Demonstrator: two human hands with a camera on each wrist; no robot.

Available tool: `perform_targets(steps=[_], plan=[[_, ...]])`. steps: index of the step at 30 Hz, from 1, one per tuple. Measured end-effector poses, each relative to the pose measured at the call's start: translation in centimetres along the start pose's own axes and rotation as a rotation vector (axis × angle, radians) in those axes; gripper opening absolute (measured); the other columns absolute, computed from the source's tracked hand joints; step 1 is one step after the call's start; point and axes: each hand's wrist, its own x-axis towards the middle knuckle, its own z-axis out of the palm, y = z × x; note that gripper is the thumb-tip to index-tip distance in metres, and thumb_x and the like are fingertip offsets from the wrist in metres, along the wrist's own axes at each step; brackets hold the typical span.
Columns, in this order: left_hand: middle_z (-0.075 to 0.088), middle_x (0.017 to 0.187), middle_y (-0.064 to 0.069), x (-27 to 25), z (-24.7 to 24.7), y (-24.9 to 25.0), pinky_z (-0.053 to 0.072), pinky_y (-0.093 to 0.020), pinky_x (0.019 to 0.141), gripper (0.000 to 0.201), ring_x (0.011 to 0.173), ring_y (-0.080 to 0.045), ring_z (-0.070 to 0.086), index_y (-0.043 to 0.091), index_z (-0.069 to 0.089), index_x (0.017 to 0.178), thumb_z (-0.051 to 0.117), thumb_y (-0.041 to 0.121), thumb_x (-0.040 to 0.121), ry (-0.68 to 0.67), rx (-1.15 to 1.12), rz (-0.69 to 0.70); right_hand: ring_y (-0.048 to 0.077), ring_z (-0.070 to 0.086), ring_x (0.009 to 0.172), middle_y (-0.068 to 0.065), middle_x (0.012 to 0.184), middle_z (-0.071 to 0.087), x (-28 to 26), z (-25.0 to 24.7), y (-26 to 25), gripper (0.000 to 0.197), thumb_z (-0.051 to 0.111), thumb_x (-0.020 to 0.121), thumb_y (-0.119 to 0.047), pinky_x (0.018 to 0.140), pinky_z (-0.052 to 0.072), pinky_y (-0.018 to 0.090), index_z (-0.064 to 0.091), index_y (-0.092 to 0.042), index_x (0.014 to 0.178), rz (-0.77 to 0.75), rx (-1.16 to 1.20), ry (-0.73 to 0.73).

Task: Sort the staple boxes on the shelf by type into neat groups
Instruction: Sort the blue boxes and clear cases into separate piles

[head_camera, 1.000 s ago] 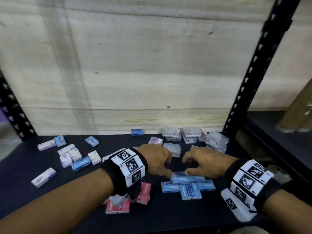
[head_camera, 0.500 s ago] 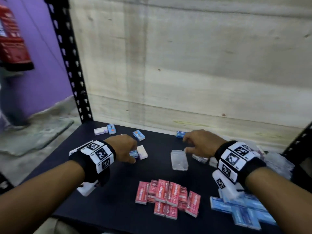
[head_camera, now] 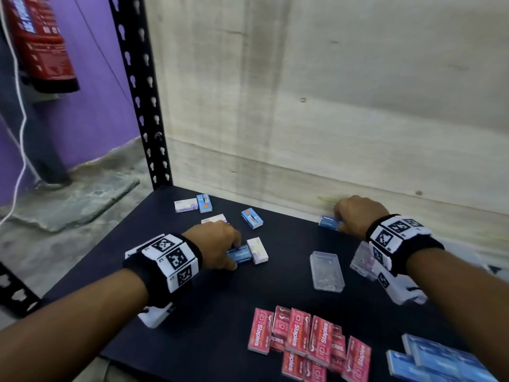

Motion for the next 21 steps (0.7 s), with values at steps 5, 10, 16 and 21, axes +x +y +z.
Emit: perform_targets(steps=[5, 10, 16, 21], plan=[[0.056, 0.116, 0.003, -0.3, -0.2, 0.0, 0.051, -0.031, 0.087, 0.04, 0.103, -0.016, 0.056, 0.026, 0.061, 0.119, 0.072, 0.036, 0.082, -0.004, -0.027, 0.019, 0.026, 0.063, 0.097, 0.006, 0.111, 0.062, 0.1, -0.4, -0.8, 0.021, 0.063, 0.09, -0.024, 0.071, 0.045, 0.031, 0.062, -0.017, 0.11, -0.008, -0.056, -0.013], [0.055, 0.115, 0.006, -1.1, -1.5, 1.4, 0.051, -0.029, 0.087, 0.039, 0.103, -0.014, 0.056, 0.028, 0.063, 0.118, 0.073, 0.037, 0.081, 0.03, -0.017, 0.07, 0.024, 0.056, 0.082, 0.006, 0.1, 0.06, -2.0, -1.4, -0.2, 0.019, 0.063, 0.088, -0.027, 0.066, 0.041, 0.03, 0.059, -0.016, 0.103, -0.071, 0.056, -0.013], [0.057, 0.104, 0.011, -1.6, -2.8, 6.6, 0.042, -0.019, 0.072, 0.032, 0.091, -0.008, 0.053, 0.03, 0.064, 0.11, 0.071, 0.037, 0.079, 0.086, -0.003, 0.203, 0.012, 0.056, 0.073, -0.014, 0.082, 0.058, -7.7, -1.6, 2.7, 0.015, 0.058, 0.09, -0.026, 0.059, 0.038, 0.019, 0.066, -0.024, 0.102, -0.154, 0.408, -0.021], [0.05, 0.102, 0.009, -1.3, -3.4, 13.1, 0.05, -0.034, 0.087, 0.032, 0.101, -0.017, 0.057, 0.029, 0.064, 0.108, 0.073, 0.037, 0.078, 0.05, 0.025, 0.329, 0.014, 0.072, 0.066, 0.006, 0.087, 0.07, -13.3, 0.2, 6.4, 0.019, 0.043, 0.099, -0.012, 0.069, 0.059, 0.027, 0.059, -0.02, 0.104, -0.06, 0.718, -0.226]])
